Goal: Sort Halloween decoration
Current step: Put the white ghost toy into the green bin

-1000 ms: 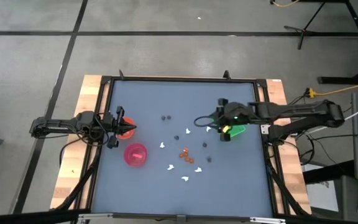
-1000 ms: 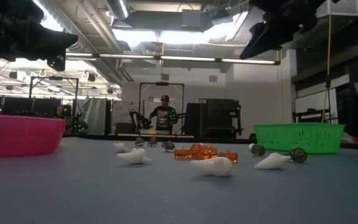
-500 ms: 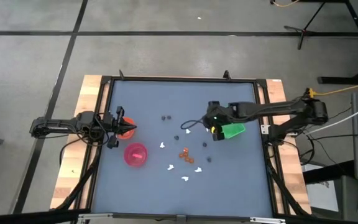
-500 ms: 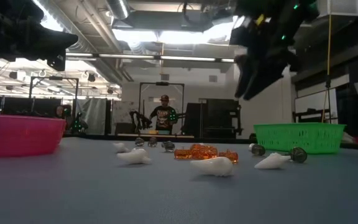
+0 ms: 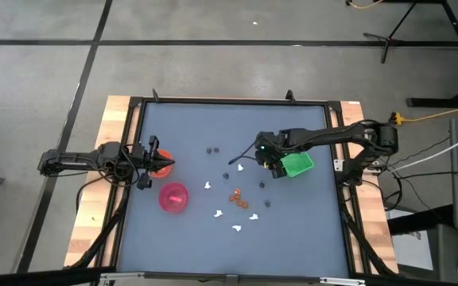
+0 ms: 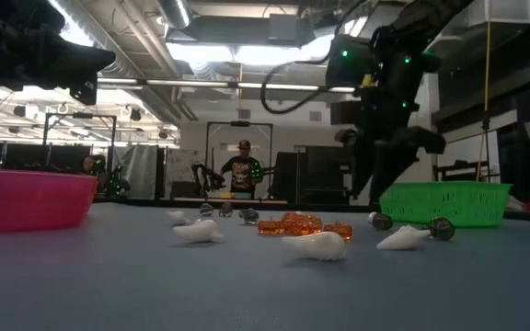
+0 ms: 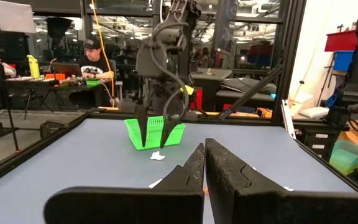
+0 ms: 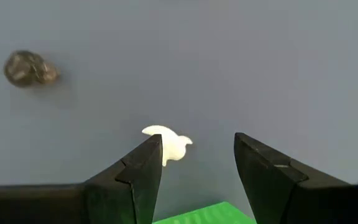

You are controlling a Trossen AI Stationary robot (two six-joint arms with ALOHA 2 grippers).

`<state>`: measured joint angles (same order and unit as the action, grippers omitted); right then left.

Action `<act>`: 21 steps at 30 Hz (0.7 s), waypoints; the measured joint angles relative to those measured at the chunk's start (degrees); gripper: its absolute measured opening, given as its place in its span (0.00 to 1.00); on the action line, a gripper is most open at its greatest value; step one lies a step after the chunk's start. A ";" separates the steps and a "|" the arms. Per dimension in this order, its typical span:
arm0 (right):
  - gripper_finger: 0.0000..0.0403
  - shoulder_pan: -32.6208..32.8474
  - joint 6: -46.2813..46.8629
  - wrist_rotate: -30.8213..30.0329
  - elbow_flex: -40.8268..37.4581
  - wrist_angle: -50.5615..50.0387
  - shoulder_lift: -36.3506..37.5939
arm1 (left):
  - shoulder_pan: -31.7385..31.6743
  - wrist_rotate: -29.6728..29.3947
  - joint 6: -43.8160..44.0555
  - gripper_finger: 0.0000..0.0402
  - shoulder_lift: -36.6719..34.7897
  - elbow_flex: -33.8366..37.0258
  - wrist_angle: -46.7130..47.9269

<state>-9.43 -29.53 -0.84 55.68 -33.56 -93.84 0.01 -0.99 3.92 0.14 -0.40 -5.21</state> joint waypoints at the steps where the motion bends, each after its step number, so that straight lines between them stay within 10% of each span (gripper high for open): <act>1: 0.49 0.00 -0.74 0.02 0.00 0.00 -0.53 | 0.02 0.00 0.00 0.00 0.01 0.00 0.02; 21: 0.49 0.02 -0.90 -0.44 0.04 -0.55 -5.70 | 0.02 0.00 0.00 0.00 0.01 0.00 0.02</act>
<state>-9.41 -30.44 -1.28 55.72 -34.11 -99.55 0.03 -0.99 3.92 0.15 -0.40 -5.19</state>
